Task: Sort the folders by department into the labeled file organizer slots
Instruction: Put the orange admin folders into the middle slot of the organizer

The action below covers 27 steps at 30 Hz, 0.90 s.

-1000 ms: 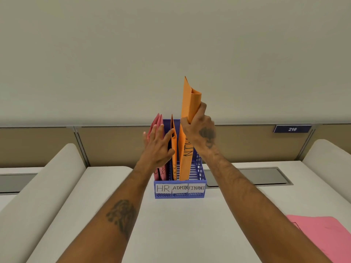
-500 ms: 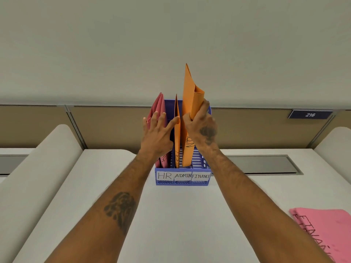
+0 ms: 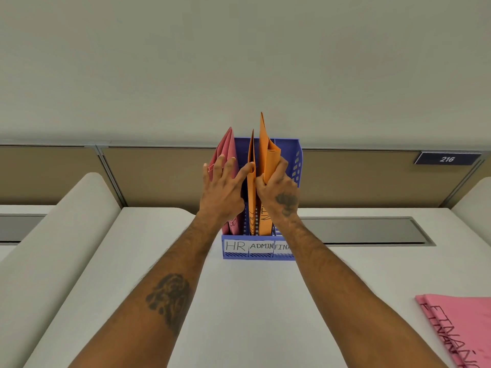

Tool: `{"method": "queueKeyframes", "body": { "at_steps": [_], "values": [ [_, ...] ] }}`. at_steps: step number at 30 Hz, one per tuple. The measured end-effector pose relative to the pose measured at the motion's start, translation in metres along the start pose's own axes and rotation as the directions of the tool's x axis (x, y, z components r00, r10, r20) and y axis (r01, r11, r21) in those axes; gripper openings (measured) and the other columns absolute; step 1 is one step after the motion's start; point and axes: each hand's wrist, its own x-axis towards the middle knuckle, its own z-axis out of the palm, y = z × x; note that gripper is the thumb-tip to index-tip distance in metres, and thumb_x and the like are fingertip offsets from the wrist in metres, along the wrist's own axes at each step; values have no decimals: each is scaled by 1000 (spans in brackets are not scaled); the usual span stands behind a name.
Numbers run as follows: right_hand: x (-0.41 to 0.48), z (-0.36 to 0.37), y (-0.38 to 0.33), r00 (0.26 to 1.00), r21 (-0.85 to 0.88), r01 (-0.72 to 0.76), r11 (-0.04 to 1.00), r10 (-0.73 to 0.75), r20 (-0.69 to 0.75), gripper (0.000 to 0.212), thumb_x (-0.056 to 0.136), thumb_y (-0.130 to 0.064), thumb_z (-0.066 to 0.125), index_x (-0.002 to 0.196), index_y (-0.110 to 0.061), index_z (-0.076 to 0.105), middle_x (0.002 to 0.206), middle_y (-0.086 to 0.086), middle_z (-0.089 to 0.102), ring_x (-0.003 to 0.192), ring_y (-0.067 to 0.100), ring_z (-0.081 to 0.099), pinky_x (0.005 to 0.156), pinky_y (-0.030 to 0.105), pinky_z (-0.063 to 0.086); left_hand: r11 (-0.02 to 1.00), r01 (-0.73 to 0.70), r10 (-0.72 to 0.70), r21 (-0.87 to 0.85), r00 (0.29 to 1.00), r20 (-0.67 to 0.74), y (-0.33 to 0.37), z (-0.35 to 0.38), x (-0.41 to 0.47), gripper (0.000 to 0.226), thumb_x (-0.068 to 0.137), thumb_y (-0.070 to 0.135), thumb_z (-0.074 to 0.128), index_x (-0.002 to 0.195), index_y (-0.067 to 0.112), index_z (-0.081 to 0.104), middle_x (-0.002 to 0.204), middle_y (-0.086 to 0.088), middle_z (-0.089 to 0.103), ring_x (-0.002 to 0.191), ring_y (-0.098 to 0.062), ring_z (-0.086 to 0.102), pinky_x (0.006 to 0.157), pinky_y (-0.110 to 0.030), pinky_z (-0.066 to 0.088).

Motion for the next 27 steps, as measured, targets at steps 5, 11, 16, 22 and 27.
{"method": "queueKeyframes", "body": {
  "at_steps": [5,11,16,22,27],
  "values": [
    [-7,7,7,997,-86,-52,995,56,54,77,87,-65,49,137,-10,30,97,13,69,70,30,70,60,39,58,1000,-5,5,6,1000,-8,0,1,-1,101,69,24,69,149,39,10,160,-14,20,150,-38,5,117,-62,1],
    [-14,13,17,983,-189,-79,979,108,148,78,88,-60,52,141,-8,27,102,15,68,79,31,70,67,41,58,1000,-7,7,17,1000,-7,1,0,-2,103,69,20,70,150,39,10,159,-14,21,150,-38,6,117,-62,2],
    [-16,15,18,980,-211,-59,976,97,173,72,89,-56,55,137,-12,23,99,9,68,79,27,70,67,35,56,1000,9,-10,21,1000,25,1,-2,-2,101,71,22,70,152,38,11,160,-14,19,150,-38,5,117,-62,5],
    [-17,8,17,956,-252,-83,964,148,252,88,85,-60,58,144,-16,11,107,10,66,86,28,69,70,38,56,1000,19,-19,2,998,62,3,-7,-3,103,74,22,70,153,39,5,162,-15,13,151,-38,1,118,-62,4],
    [-24,-7,21,927,-296,-66,953,169,336,104,84,-53,62,151,-19,-10,113,11,64,92,25,66,74,37,54,999,36,-34,-25,995,94,7,-12,-9,106,75,18,67,154,38,-1,165,-13,0,152,-35,-10,118,-59,-2]
  ]
}}
